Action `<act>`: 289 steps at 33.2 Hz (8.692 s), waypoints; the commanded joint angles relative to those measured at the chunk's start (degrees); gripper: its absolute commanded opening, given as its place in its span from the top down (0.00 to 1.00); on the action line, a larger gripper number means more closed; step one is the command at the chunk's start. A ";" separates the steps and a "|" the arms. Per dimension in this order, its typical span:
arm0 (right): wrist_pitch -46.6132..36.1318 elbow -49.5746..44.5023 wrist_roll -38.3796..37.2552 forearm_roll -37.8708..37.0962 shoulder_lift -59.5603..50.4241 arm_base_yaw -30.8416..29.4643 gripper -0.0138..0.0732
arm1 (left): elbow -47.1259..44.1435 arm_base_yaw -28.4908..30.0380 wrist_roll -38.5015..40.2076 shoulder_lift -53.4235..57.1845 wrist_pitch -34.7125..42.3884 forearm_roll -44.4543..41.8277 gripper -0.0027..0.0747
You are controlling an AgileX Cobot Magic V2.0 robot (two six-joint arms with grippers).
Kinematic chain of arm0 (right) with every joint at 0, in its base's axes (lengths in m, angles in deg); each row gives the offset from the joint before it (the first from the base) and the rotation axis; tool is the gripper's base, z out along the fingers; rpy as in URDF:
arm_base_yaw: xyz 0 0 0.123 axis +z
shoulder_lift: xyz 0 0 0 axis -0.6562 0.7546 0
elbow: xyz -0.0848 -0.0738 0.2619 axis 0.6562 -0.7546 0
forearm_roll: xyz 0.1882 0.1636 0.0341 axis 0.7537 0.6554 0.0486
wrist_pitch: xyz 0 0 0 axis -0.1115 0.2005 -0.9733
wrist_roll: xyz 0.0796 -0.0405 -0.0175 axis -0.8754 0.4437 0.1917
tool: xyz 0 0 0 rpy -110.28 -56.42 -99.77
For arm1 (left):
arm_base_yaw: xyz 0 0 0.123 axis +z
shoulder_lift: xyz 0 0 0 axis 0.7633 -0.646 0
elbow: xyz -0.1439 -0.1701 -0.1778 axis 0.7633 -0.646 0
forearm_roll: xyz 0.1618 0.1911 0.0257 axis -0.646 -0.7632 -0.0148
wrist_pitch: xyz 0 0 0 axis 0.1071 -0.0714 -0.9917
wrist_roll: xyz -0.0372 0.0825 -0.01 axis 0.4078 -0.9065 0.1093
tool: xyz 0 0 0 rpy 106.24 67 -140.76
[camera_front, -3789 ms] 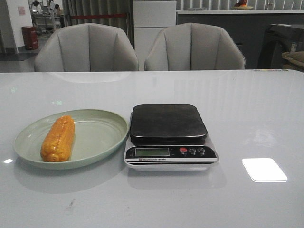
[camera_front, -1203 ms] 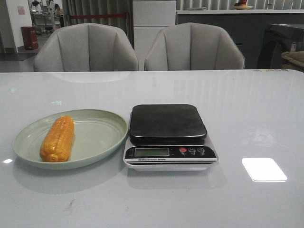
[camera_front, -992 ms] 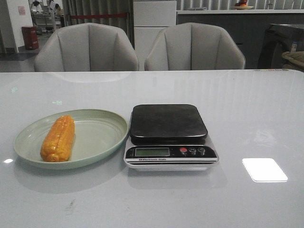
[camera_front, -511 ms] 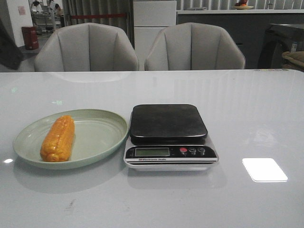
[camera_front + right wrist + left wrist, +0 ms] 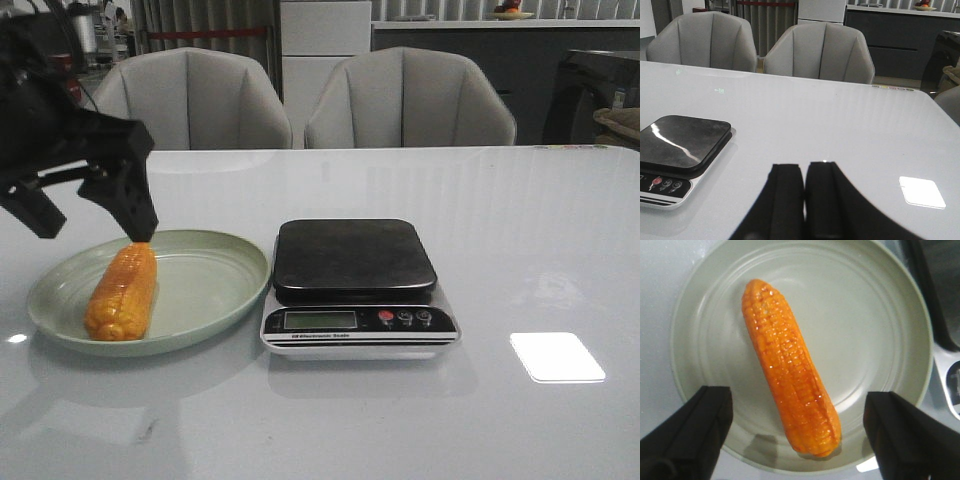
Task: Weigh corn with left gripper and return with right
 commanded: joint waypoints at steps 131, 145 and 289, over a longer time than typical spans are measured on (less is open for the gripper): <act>-4.26 -0.59 0.29 -0.03 -1.12 -0.34 0.64 | -24.30 -12.71 -1.47 89.54 -11.62 -10.29 0.46; -9.62 -0.59 0.29 -2.01 -1.12 -0.34 0.64 | -29.33 -12.71 -1.47 91.38 -8.43 -10.38 0.81; 42.60 103.33 -37.31 4.17 114.93 34.04 0.57 | -29.42 -12.71 -1.47 93.07 -8.43 -10.23 0.81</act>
